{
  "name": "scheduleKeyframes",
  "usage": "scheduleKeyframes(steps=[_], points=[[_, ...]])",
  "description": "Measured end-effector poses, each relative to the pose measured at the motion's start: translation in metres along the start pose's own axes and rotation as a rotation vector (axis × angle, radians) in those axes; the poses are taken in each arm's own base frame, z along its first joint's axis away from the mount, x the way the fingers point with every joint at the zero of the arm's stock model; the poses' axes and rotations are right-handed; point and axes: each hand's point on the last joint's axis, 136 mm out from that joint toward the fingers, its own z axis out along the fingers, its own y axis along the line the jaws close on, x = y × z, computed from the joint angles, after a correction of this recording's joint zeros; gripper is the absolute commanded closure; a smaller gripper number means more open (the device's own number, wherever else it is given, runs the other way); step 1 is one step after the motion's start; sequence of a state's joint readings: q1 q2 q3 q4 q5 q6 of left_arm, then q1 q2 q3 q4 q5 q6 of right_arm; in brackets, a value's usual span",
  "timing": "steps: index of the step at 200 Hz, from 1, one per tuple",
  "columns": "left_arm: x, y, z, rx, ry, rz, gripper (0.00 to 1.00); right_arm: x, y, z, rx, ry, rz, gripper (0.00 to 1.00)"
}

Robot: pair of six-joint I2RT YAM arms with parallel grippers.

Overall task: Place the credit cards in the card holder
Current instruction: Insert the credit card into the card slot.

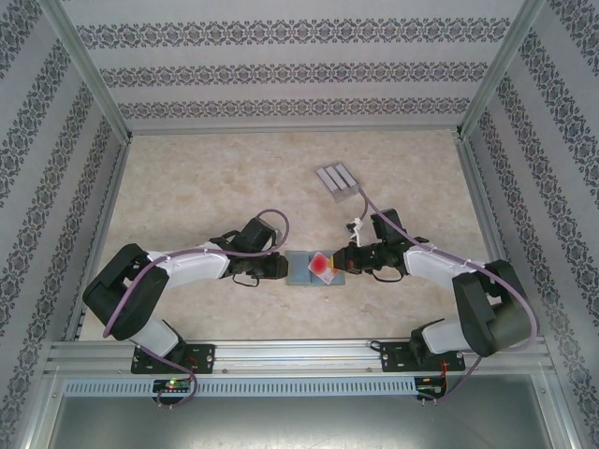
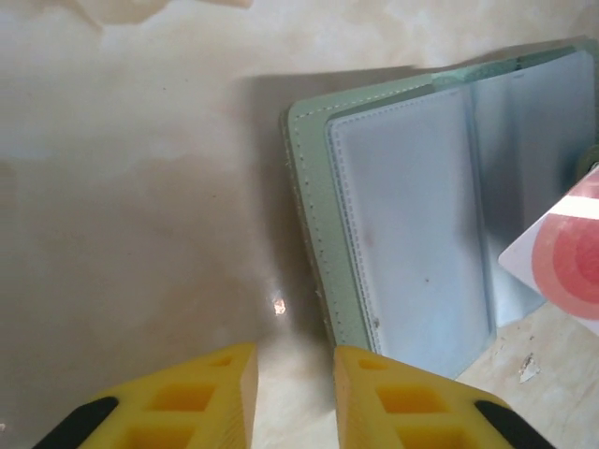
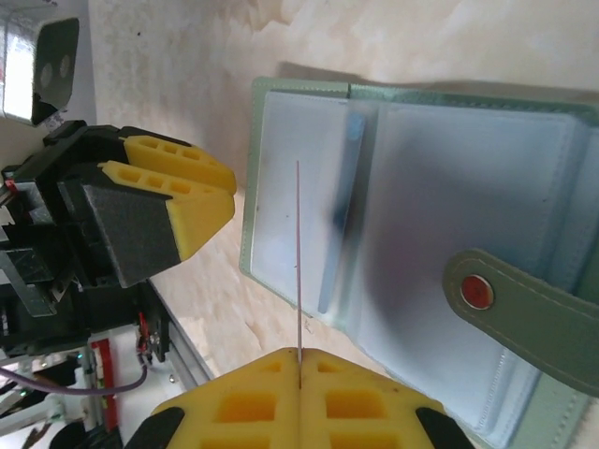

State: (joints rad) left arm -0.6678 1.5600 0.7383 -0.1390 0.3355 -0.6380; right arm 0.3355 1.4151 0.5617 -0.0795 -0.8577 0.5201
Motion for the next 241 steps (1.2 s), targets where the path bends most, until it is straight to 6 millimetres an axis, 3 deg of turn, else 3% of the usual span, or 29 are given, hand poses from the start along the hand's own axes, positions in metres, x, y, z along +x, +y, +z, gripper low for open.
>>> scheduleKeyframes(steps=[39,118,175,241], points=[[0.002,0.004,0.003,-0.015,0.008,-0.014,0.77,0.001,-0.011,0.008,-0.005,0.028,0.044,1.00],[0.004,0.012,0.008,-0.061,0.026,-0.051,0.81,-0.018,-0.014,-0.006,-0.016,-0.050,0.050,1.00],[0.003,0.013,0.010,-0.064,0.028,-0.064,0.80,-0.017,-0.023,0.004,-0.032,-0.021,0.090,1.00],[0.003,0.013,0.010,-0.071,0.038,-0.071,0.81,-0.019,-0.022,0.009,-0.038,-0.030,0.100,0.91]])
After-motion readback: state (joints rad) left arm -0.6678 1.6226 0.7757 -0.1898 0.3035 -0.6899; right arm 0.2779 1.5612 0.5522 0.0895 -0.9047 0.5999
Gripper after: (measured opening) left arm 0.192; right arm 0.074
